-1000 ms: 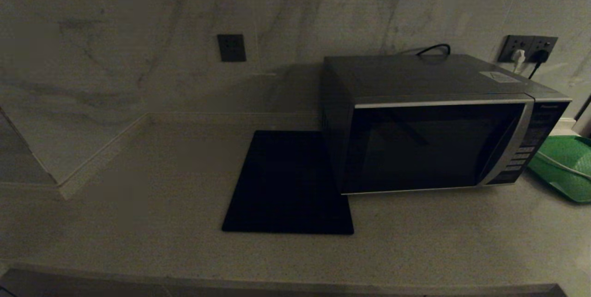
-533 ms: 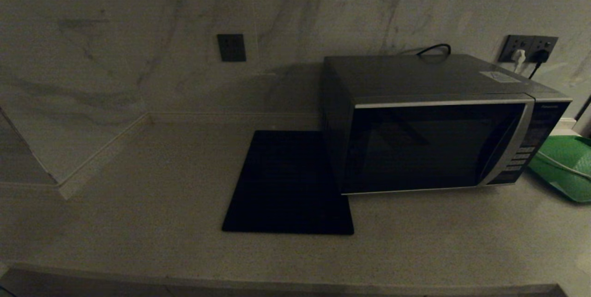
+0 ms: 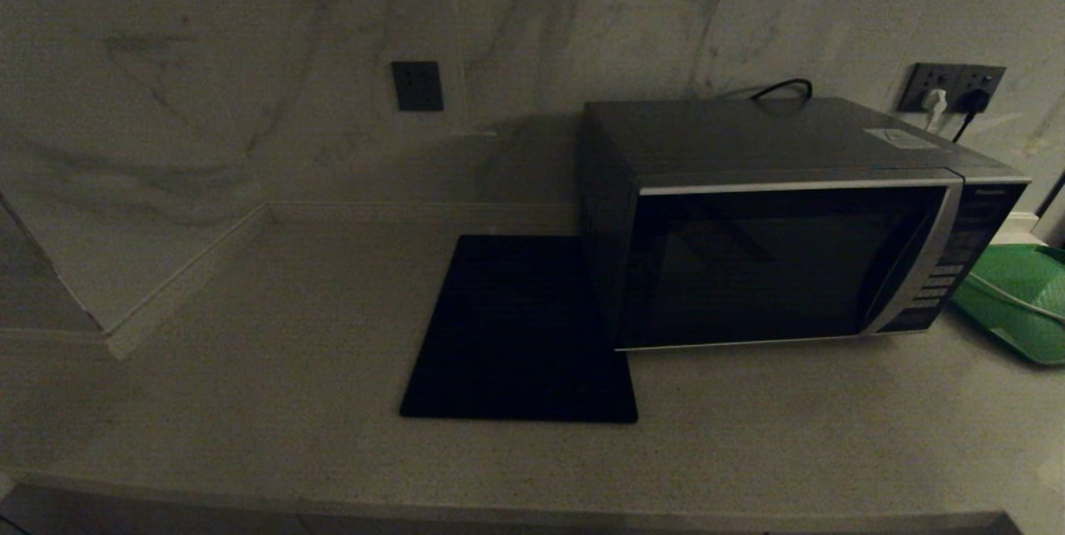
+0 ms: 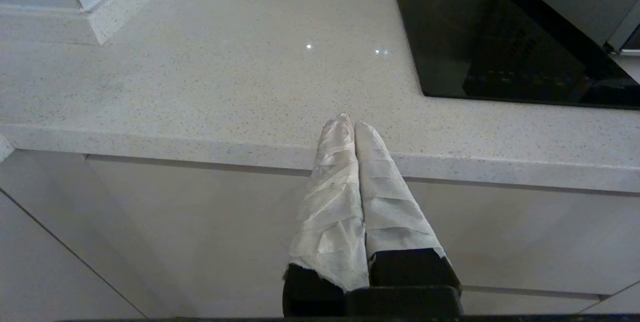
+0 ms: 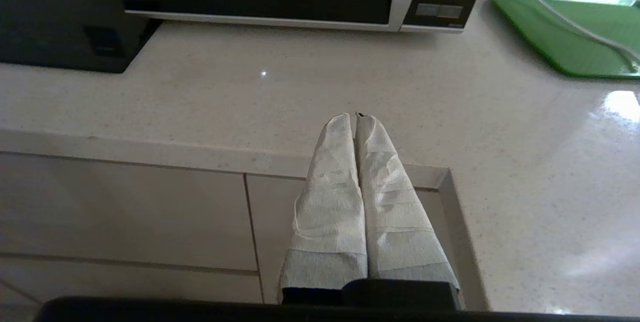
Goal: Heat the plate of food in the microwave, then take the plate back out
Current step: Open the microwave oven
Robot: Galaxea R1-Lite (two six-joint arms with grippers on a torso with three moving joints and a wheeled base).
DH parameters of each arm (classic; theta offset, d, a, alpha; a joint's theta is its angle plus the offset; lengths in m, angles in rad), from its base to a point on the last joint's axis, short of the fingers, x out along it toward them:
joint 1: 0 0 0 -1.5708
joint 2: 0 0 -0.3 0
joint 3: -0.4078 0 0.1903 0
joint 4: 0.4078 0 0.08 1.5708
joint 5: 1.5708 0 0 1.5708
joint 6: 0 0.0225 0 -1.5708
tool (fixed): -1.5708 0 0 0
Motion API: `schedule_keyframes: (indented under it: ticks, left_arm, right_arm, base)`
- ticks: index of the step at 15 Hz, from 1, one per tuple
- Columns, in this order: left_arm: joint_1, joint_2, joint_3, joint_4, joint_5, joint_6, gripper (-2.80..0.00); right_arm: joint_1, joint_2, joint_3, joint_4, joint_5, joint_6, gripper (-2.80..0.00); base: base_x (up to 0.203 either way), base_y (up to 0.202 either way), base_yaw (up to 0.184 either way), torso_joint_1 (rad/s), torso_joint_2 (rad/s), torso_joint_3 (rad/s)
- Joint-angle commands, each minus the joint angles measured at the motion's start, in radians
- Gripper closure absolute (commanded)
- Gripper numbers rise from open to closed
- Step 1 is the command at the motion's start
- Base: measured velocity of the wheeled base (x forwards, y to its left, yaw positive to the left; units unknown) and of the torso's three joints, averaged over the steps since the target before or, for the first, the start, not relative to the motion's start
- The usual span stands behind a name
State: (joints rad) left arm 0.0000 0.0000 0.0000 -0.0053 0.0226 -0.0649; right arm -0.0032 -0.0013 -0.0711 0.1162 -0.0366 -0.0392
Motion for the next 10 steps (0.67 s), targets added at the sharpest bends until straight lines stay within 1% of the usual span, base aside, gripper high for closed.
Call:
schedule_keyframes:
  ticks: [1, 2, 5, 7, 10]
  left_arm:
    - [0.000, -0.002, 0.000, -0.001, 0.000, -0.001, 0.00]
    - [0.000, -0.002, -0.001, -0.001, 0.000, -0.001, 0.00]
    - [0.000, -0.002, 0.000, -0.001, 0.000, -0.001, 0.00]
    - [0.000, -0.002, 0.000, -0.001, 0.000, -0.001, 0.00]
    - [0.000, -0.002, 0.000, -0.001, 0.000, -0.001, 0.00]
  right_arm:
    - [0.000, 0.001, 0.003, 0.002, 0.023, 0.013, 0.00]
    - [0.000, 0.001, 0.016, 0.003, 0.040, 0.018, 0.00]
    - [0.000, 0.001, 0.022, 0.003, 0.044, 0.025, 0.00]
    - [0.000, 0.001, 0.025, 0.001, 0.037, 0.100, 0.00]
    - [0.000, 0.001, 0.029, -0.013, 0.034, 0.117, 0.00]
  base:
    - [0.000, 0.000, 0.000, 0.000, 0.00, 0.000]
    - [0.000, 0.000, 0.000, 0.000, 0.00, 0.000]
    - [0.000, 0.000, 0.000, 0.000, 0.00, 0.000]
    - [0.000, 0.000, 0.000, 0.000, 0.00, 0.000]
    - [0.000, 0.000, 0.000, 0.000, 0.00, 0.000]
